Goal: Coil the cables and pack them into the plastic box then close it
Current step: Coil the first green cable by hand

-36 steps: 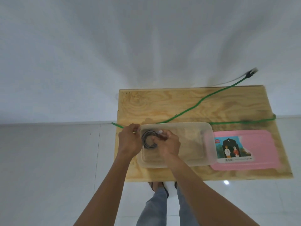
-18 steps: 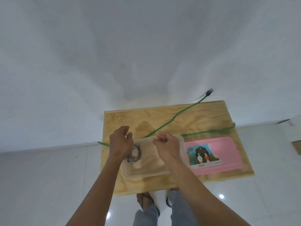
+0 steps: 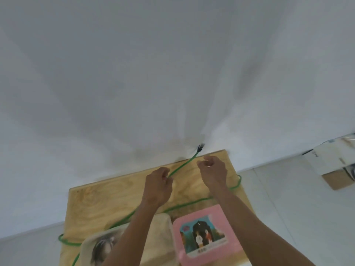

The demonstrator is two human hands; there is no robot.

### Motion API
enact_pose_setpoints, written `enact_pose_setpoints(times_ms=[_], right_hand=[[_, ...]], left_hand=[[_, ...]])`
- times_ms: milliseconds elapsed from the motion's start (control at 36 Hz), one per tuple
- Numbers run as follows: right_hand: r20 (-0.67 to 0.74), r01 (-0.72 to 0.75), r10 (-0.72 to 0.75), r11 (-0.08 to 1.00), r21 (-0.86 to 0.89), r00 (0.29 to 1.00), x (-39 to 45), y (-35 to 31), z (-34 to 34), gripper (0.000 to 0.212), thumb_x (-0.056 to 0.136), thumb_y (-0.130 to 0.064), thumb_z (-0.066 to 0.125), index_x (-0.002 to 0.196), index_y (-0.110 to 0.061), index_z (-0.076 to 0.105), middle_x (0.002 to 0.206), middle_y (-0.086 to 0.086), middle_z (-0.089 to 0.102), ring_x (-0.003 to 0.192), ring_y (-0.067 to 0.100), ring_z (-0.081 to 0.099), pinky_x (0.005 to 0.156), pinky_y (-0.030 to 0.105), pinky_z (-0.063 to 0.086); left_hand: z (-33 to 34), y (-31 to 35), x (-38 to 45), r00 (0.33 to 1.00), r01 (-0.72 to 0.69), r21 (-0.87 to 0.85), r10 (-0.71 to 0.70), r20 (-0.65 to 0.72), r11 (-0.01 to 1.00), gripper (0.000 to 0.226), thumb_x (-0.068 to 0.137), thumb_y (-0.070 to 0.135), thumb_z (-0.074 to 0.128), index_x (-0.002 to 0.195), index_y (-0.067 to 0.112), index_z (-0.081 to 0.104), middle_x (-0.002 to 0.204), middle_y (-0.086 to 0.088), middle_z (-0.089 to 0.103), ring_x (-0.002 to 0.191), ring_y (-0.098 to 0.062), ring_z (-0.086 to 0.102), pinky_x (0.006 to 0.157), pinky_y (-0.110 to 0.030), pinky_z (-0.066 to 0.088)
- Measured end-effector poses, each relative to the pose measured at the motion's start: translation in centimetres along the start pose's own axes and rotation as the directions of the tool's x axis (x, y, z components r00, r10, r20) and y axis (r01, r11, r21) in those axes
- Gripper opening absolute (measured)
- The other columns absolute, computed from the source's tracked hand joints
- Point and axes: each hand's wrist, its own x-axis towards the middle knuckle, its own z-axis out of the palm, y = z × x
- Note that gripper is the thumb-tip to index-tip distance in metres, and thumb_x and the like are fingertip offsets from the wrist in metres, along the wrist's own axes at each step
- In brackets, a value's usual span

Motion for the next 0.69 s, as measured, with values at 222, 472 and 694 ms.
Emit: enact_pose_setpoints(times_ms=[222, 472, 694], right_hand=[[-0.009, -0.036, 0.036, 0.998, 0.05, 0.999, 7.3, -0.5, 2.3, 0.037, 0.077, -0.027, 0.085, 0.106, -0.017, 0.065, 0.095, -0.006, 0.069, 0.084, 0.008, 0.064, 0.067, 0.006, 0.04], [0.01, 0.058, -0.059, 0.992, 0.115, 0.998, 7.2, -0.8, 1.7, 0.02, 0.078, -0.021, 0.084, 0.089, -0.019, 0.068, 0.079, -0.012, 0.072, 0.067, -0.005, 0.067, 0.061, 0.0, 0.043], [0.144, 0.239, -0.282, 0.936, 0.257, 0.949, 2.2, -5.9, -0.5, 0.021, 0.068, -0.027, 0.091, 0.073, -0.024, 0.07, 0.068, -0.015, 0.073, 0.057, -0.002, 0.067, 0.056, 0.007, 0.048]], left_hand=[[5.8, 4.2, 6.6, 0.998, 0.049, -0.031, -0.048, 0.026, 0.998, 0.03, 0.094, 0.011, 0.064, 0.124, 0.005, 0.065, 0.119, -0.013, 0.069, 0.103, -0.025, 0.068, 0.087, -0.024, 0.048], [7.7, 5.0, 7.8, 0.995, 0.085, -0.045, -0.083, 0.053, 0.995, 0.037, 0.096, 0.01, 0.062, 0.133, 0.008, 0.059, 0.132, -0.012, 0.064, 0.115, -0.026, 0.064, 0.098, -0.031, 0.048], [3.8, 5.7, 5.0, 0.982, -0.174, -0.137, 0.161, -0.098, 0.975, 0.01, 0.094, 0.012, 0.067, 0.098, 0.009, 0.076, 0.092, -0.003, 0.078, 0.088, -0.016, 0.072, 0.078, -0.038, 0.057]])
